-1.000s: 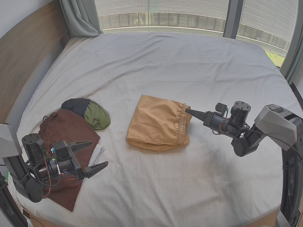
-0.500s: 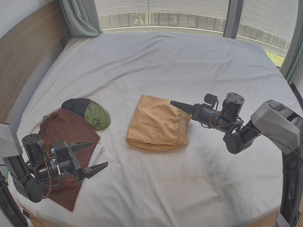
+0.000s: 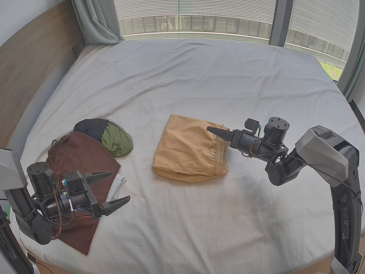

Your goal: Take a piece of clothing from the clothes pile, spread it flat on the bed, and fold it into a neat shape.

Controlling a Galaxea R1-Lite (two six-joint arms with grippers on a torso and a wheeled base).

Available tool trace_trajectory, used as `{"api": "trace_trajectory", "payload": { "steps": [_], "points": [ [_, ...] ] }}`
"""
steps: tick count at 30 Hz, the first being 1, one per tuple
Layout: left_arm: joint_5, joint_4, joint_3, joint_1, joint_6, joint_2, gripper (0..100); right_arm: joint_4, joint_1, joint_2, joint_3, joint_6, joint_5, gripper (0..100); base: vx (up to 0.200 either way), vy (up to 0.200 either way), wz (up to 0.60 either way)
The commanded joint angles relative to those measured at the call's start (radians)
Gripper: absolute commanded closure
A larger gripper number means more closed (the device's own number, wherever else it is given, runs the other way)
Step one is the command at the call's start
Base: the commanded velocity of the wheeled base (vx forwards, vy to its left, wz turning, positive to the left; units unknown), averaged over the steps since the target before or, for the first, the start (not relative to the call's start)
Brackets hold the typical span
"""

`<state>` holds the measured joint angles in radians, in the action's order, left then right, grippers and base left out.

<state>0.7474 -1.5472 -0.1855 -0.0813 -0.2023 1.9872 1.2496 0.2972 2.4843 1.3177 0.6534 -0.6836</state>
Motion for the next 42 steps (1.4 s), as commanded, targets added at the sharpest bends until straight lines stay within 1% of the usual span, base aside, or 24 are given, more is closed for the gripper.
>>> {"api": "trace_trajectory", "payload": {
  "steps": [1,10,22,27,30,31,32,35,38,41,42],
  "points": [
    [0.000,-0.001,0.000,-0.002,0.000,0.004,0,0.001,-0.018,0.077,0.029,0.000,-0.001,0,0.000,0.000,0.00],
    [0.000,-0.001,0.000,-0.002,0.000,0.008,0,0.001,-0.043,0.170,0.074,-0.008,-0.001,0,0.000,0.000,0.00],
    [0.000,-0.001,0.000,-0.002,0.000,0.007,0,0.013,-0.038,0.147,0.061,-0.014,0.003,0,0.000,0.000,0.00],
    [0.000,-0.001,0.000,-0.003,0.001,0.001,0,0.011,-0.027,0.030,-0.021,-0.015,0.006,0,0.000,0.000,0.00],
    [0.000,-0.001,0.003,-0.006,0.001,-0.007,0,0.013,-0.017,-0.088,-0.110,-0.017,0.007,0,0.000,0.000,0.00],
    [0.000,-0.001,0.003,-0.006,0.001,-0.007,0,0.013,-0.017,-0.088,-0.110,-0.017,0.007,0,0.000,0.000,0.00],
    [0.000,-0.001,0.005,-0.012,0.003,-0.011,0,0.013,-0.012,-0.143,-0.160,-0.034,0.009,0,0.000,0.000,0.00],
    [0.000,-0.001,0.014,-0.020,0.004,-0.031,0,0.013,-0.010,-0.214,-0.250,-0.077,0.013,0,0.000,0.000,0.00],
    [0.000,-0.001,0.026,-0.029,0.006,-0.047,0,0.022,-0.007,-0.266,-0.353,-0.118,0.042,0,0.000,0.000,0.00],
    [0.000,-0.001,0.028,-0.029,0.008,-0.048,0,0.025,-0.007,-0.269,-0.360,-0.123,0.044,0,0.000,0.000,0.00],
    [-0.002,-0.001,0.037,-0.046,0.008,-0.054,0,0.099,-0.006,-0.311,-0.452,-0.140,0.064,0,0.000,0.000,0.00]
  ]
}}
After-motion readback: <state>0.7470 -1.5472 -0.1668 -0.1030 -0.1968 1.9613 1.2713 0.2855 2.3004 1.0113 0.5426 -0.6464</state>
